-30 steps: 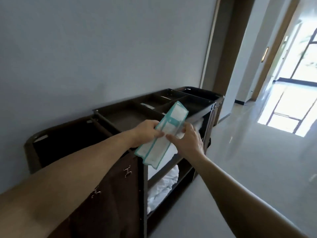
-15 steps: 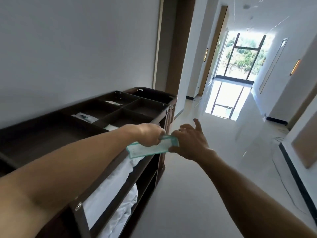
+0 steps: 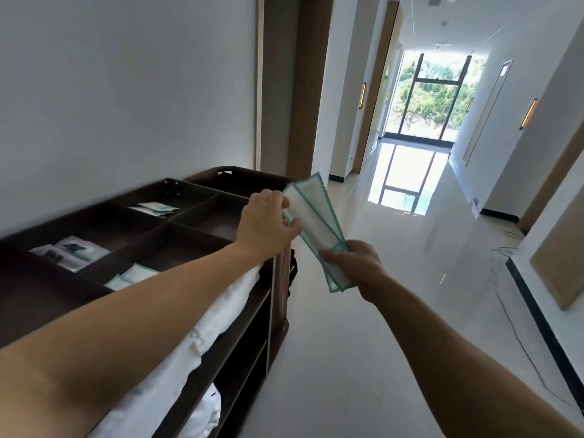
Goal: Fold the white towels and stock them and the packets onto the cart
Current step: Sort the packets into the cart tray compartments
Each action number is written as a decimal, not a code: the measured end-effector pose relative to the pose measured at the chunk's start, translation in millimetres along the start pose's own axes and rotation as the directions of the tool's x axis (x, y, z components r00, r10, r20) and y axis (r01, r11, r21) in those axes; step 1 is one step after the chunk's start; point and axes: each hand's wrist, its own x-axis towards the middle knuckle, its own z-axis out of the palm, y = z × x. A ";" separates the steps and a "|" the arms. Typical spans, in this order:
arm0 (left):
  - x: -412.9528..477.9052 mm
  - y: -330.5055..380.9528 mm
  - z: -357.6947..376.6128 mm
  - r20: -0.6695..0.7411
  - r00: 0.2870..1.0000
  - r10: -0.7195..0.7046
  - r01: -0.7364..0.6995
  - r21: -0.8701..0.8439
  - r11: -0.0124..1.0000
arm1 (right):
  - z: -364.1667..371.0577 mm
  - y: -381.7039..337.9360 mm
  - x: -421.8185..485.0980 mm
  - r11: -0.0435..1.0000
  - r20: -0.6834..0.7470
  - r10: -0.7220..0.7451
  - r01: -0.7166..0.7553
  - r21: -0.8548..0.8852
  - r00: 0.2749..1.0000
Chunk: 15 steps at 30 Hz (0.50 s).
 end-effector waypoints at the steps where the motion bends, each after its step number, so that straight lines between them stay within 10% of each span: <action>1: 7.9 5.4 8.3 0.101 0.980 -0.173 0.186 -0.139 0.973 | -1.7 1.6 10.8 0.997 0.030 0.018 -0.021 0.076 0.999; 5: 36.4 25.6 43.7 0.555 0.745 -0.371 0.658 -0.518 0.546 | -17.2 1.8 56.3 0.977 0.145 0.000 -0.031 0.211 0.989; 15: 75.1 20.5 90.2 0.421 0.743 -0.520 0.648 -0.646 0.403 | -14.6 5.7 152.9 0.968 0.386 -0.117 0.018 0.252 0.915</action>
